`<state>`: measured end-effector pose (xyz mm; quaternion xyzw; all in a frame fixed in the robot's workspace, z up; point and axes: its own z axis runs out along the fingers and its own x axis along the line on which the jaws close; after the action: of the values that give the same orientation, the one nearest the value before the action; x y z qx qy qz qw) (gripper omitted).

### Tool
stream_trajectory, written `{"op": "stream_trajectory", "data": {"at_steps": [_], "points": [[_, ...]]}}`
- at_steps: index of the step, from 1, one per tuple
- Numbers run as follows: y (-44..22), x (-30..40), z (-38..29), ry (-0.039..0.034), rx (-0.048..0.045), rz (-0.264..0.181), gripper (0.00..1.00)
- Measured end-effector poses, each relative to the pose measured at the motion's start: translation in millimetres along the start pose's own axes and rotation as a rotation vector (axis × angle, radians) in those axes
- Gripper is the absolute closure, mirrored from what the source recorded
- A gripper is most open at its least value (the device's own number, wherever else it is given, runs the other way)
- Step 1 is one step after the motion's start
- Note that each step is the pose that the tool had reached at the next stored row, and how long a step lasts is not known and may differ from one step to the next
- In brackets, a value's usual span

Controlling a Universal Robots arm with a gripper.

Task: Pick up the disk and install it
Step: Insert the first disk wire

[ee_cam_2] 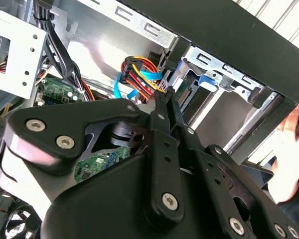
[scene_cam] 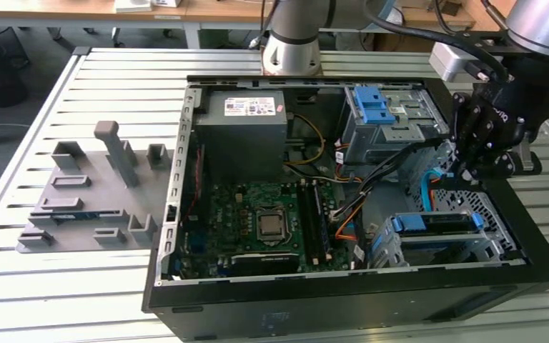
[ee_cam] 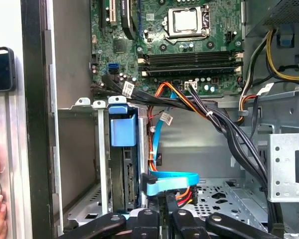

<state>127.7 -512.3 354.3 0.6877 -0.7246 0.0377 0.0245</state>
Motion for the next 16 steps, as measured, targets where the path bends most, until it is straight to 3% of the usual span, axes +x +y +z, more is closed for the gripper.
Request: {"op": "stream_trajectory", "data": {"at_steps": [5, 16], "points": [[0.0, 0.5, 1.0, -0.0151, -0.001, 0.002, 0.83], [-0.6, 13.9, 8.5, -0.0164, -0.001, 0.002, 0.83]]}}
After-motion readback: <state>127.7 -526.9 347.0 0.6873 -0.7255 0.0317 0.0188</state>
